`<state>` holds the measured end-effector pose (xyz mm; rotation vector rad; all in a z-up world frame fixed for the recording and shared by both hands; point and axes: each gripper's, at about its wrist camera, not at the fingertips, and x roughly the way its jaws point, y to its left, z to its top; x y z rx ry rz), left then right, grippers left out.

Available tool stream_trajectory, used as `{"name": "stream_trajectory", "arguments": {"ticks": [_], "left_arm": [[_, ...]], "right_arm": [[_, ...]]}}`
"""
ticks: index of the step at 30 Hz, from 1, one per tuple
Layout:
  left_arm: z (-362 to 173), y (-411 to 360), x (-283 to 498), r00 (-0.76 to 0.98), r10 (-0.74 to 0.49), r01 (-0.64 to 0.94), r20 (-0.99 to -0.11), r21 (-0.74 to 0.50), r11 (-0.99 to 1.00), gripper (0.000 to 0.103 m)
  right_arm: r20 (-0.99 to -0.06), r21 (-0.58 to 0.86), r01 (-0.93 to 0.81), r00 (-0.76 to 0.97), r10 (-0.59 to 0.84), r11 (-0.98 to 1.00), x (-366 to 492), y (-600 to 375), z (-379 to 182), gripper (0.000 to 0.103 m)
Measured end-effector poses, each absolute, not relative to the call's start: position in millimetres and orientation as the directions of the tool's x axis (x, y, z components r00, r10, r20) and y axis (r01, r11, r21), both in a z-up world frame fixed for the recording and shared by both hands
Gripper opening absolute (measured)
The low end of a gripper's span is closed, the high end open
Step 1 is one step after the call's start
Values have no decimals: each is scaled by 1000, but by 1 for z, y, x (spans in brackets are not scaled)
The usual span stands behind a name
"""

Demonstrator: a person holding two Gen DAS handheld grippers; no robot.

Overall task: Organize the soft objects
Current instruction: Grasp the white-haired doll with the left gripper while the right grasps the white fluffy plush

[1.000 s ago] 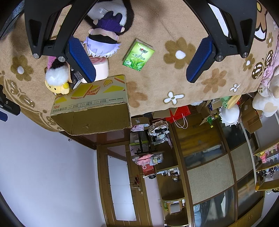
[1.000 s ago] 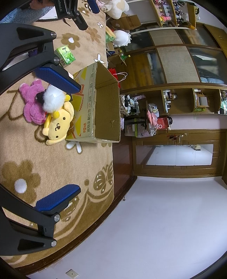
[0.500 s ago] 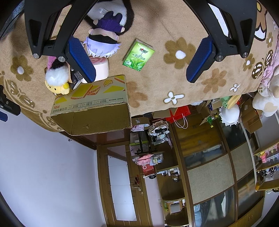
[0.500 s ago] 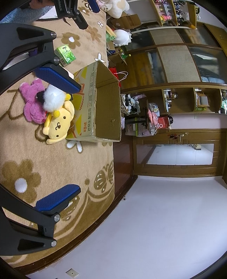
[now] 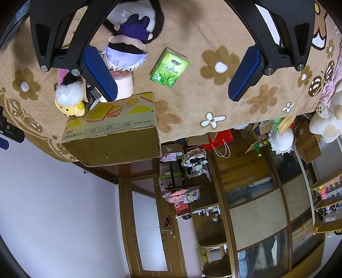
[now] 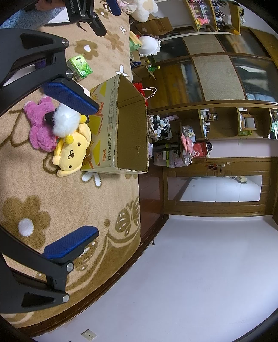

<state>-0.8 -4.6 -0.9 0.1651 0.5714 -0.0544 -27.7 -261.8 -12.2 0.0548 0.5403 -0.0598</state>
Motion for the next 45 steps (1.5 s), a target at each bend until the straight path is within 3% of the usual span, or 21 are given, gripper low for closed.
{"name": "stream_trajectory", "arguments": {"ticks": [11,20,37,45], "left_arm": [[-1,-3,-2,838,-5,99,-545,142,985,102],[-13,-6,-2,794,-70,164,-604,102,981,102],[-61,-42,35,584,-99,316,-805,114,942,102],[-83,-47,48,497,-105,343,-861,84,936,102]], "right_arm": [[-516,39,73,856,-43,997,-28,-263,-13,103],[-518,34,56,855,-31,998,-27,-266,-17,103],[-608,-10,-107,790,79,994,2,-220,-38,103],[-657,-31,-153,748,95,988,15,-209,-56,103]]}}
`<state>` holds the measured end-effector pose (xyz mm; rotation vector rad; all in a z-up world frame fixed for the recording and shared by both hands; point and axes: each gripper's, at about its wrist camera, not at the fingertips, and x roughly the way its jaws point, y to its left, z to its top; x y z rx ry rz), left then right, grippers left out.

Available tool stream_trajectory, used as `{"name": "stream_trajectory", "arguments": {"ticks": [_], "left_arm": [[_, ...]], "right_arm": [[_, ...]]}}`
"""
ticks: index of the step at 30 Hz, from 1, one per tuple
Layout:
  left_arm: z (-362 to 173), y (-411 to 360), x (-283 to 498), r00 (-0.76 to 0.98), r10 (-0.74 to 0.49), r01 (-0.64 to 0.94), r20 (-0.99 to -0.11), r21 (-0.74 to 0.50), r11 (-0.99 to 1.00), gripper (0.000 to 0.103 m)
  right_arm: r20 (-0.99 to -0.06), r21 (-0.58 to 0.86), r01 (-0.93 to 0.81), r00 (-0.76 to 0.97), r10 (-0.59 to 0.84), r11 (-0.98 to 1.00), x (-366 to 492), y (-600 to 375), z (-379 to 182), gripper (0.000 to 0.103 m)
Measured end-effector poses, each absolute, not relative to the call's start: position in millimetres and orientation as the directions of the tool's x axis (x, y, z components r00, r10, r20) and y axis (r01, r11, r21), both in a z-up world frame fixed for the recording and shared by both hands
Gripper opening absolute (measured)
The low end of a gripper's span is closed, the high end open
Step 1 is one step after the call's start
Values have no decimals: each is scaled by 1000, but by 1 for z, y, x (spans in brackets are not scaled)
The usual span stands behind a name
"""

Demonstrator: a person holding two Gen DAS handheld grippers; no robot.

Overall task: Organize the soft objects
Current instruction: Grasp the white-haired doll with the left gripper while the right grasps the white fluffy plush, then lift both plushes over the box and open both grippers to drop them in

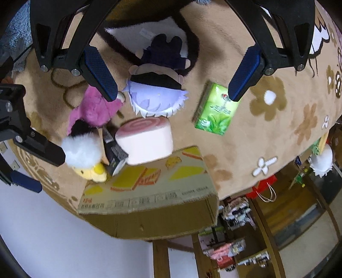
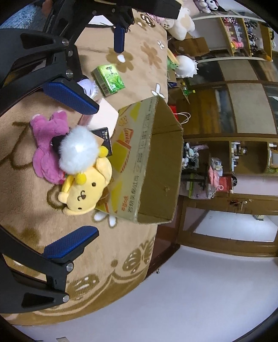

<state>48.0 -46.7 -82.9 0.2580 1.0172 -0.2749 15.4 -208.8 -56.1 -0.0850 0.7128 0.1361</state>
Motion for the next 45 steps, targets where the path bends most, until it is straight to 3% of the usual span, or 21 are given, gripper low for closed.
{"name": "stream_trajectory", "arguments": {"ticks": [10,13,16,18,20,31,32,38,45], "left_arm": [[-118,-49,67,350,-112,362,-930,24,932,102],[-127,-51,70,318,-121,370,-940,5,929,96],[-136,-54,74,275,-122,372,-954,-11,928,84],[-141,-56,73,247,-132,374,-960,-32,927,78],[-145,-58,73,217,-162,378,-963,-70,923,70],[-161,-60,80,169,-118,343,-978,-54,938,68],[-162,-61,81,171,-120,339,-978,-56,939,65],[-161,-51,79,188,-140,317,-972,-76,946,61],[-135,-39,65,303,-133,303,-944,-37,952,61]], "right_arm": [[-716,-6,-189,686,128,982,33,-201,-77,103],[-736,6,-206,661,144,978,37,-197,-85,103],[-759,12,-220,633,152,975,41,-195,-91,90],[-775,32,-214,611,159,976,45,-197,-97,86],[-781,45,-208,602,164,977,46,-198,-100,67],[-800,70,-206,573,178,976,53,-198,-105,58],[-803,69,-205,569,177,976,53,-198,-107,51],[-795,75,-229,574,197,971,51,-193,-103,27],[-779,60,-241,596,196,969,40,-190,-95,25]]}}
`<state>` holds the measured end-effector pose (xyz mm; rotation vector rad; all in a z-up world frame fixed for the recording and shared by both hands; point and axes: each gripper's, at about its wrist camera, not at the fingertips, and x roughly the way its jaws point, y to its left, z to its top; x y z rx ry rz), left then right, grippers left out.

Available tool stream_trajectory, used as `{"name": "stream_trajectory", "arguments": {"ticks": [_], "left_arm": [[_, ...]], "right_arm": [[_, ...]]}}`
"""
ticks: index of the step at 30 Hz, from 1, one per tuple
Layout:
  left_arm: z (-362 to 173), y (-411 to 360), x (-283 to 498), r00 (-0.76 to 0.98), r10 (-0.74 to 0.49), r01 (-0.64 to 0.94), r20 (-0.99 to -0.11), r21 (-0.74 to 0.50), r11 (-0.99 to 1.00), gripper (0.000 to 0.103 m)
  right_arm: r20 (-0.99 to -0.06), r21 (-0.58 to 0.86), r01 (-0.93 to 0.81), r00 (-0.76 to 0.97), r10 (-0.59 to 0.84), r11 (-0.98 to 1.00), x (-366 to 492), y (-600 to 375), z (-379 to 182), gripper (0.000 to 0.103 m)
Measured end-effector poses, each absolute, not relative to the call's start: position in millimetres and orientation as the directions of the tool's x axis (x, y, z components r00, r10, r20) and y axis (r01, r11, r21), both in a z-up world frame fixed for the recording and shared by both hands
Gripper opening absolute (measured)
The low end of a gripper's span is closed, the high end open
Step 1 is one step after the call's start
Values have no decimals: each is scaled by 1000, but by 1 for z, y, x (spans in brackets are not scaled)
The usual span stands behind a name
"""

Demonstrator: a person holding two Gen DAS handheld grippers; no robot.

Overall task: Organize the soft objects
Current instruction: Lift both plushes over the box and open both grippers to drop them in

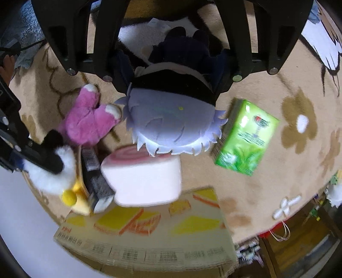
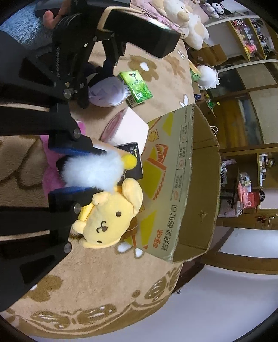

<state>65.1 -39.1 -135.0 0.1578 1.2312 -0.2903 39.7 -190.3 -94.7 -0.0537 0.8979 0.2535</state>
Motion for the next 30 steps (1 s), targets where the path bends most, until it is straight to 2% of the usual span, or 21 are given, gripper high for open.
{"name": "stream_trajectory", "arguments": {"ticks": [7,16,24,30], "left_arm": [[-87,-43,52,493,-123,298,-861,35,954,61],[-21,-42,40,746,-128,246,-654,93,965,61],[14,-34,68,784,-157,224,-600,37,974,61],[20,-40,95,813,-148,227,-564,72,971,61]], "right_arm": [[-699,47,-217,690,187,975,23,-198,-66,25],[-594,73,-186,781,192,980,15,-206,-30,25],[-560,95,-187,802,208,978,29,-202,-13,25],[-506,103,-208,831,231,973,50,-206,6,25]]}}
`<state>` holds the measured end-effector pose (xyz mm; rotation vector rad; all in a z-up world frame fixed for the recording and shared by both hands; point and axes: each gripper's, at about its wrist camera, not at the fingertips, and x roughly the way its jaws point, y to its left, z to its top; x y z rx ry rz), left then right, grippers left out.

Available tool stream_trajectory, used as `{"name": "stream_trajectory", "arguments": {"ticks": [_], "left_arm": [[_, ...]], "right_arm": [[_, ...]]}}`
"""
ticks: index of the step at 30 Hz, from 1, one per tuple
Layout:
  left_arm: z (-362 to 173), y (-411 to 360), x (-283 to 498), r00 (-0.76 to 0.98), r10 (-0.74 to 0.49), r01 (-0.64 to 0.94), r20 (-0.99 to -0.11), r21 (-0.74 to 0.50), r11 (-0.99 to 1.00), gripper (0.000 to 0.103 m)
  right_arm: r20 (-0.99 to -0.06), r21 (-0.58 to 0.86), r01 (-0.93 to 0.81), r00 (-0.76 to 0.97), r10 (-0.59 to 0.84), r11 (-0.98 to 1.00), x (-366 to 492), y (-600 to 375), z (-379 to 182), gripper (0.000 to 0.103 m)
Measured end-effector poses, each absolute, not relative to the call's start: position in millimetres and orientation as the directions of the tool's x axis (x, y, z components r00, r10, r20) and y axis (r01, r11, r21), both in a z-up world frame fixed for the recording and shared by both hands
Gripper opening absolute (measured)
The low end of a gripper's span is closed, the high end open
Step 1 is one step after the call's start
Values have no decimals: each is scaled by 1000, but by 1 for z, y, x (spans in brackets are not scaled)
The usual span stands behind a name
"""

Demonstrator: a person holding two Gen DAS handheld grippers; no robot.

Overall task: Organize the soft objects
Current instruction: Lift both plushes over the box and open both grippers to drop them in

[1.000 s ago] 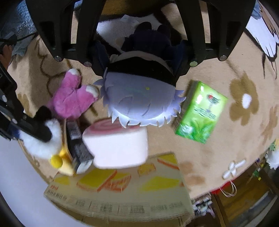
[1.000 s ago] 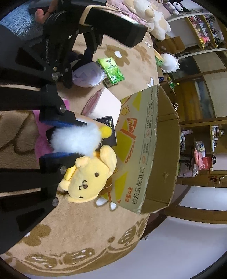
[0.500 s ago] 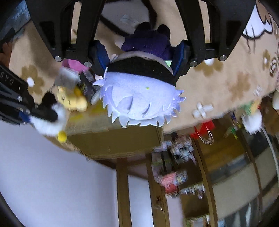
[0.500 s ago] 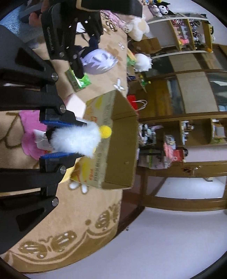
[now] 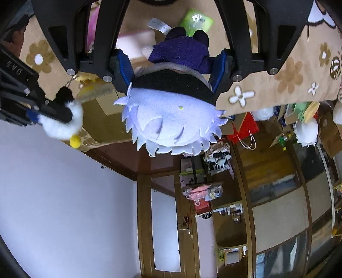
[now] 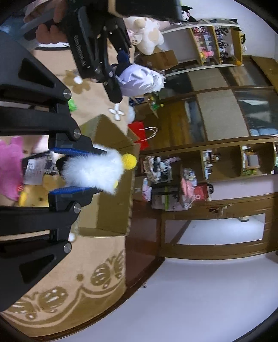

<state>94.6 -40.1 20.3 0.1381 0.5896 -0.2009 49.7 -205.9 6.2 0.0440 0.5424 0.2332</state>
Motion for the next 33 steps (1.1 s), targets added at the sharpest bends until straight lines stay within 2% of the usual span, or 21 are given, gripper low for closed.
{"name": "stream_trajectory", "arguments": {"ticks": [14,27,33], "left_arm": [[14,-60,157,805,-171,256,-567,72,964,62],[-34,-68,185,736,-185,283,-651,48,958,63],[-42,-70,189,728,-193,291,-658,41,956,64]], "right_arm": [[-371,102,-193,903,217,976,89,-218,48,25],[-518,151,-158,828,214,976,125,-231,-10,26],[-590,156,-138,781,205,978,131,-235,-38,26]]}}
